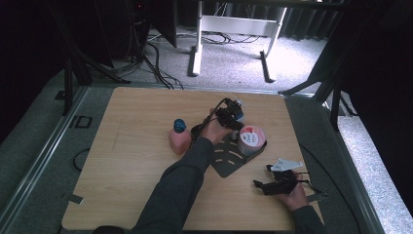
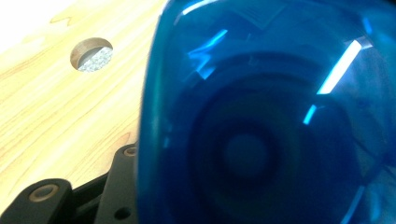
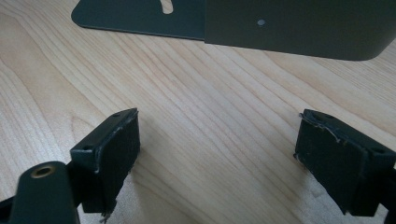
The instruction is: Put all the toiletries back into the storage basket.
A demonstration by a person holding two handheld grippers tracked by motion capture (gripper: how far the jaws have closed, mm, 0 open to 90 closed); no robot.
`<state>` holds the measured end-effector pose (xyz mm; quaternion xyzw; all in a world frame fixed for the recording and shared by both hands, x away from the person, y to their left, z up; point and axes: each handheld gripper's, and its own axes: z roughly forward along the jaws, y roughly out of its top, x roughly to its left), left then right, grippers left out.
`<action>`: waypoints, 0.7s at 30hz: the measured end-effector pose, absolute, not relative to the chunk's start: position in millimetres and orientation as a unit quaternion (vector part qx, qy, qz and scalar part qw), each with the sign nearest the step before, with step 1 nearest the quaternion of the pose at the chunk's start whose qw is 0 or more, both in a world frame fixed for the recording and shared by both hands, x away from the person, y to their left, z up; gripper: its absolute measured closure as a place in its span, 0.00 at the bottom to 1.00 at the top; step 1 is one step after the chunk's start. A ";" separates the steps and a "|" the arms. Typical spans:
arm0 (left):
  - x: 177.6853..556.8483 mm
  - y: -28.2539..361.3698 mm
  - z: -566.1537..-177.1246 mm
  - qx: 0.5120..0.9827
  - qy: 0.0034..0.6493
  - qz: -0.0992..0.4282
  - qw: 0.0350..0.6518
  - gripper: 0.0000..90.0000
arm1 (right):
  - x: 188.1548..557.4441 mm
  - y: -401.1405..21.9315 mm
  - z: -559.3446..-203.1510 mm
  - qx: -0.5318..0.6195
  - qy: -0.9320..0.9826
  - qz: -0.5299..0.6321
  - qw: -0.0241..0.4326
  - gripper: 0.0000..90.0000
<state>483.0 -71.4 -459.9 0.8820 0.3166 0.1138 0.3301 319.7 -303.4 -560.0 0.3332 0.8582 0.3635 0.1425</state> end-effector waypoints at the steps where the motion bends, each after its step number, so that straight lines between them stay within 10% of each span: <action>1: 483.3 -71.7 -460.0 0.881 0.318 0.114 0.331 0.61 | 319.7 -303.4 -560.0 0.333 0.858 0.364 0.142 0.15; 21: 489.2 -76.8 -464.2 0.882 0.319 0.108 0.328 0.60 | 320.0 -303.7 -560.1 0.331 0.859 0.363 0.143 0.15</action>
